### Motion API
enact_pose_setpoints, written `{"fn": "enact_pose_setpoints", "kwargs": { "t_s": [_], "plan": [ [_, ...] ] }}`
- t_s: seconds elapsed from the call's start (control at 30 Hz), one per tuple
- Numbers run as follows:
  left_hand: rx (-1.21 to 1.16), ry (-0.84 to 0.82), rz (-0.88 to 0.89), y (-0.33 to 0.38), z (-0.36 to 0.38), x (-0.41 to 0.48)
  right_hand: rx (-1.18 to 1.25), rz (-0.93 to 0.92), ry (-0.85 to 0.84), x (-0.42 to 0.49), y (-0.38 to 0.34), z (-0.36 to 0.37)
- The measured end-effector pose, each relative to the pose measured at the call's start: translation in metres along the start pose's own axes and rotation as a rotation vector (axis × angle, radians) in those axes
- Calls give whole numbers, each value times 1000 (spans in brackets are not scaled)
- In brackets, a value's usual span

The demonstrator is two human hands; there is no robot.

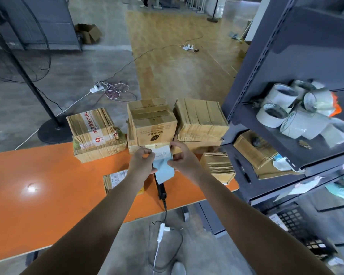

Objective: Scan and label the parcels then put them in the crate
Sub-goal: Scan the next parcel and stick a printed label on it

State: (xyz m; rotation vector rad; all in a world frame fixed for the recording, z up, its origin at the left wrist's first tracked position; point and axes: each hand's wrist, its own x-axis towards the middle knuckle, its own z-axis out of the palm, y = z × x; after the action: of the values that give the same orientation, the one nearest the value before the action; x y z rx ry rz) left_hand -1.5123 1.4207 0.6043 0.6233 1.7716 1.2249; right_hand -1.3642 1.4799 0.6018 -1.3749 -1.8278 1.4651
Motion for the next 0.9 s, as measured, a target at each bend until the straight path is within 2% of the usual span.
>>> {"fn": "enact_pose_setpoints", "kwargs": {
  "t_s": [0.3, 0.7, 0.9],
  "plan": [
    [99, 40, -22, -8, 32, 4, -400, -75, 80, 13, 30, -25],
    [128, 91, -119, -41, 51, 20, -643, 25, 58, 41, 105, -25],
    [101, 127, -167, -56, 50, 15, -515, 35, 41, 41, 125, -11]
  ]
}}
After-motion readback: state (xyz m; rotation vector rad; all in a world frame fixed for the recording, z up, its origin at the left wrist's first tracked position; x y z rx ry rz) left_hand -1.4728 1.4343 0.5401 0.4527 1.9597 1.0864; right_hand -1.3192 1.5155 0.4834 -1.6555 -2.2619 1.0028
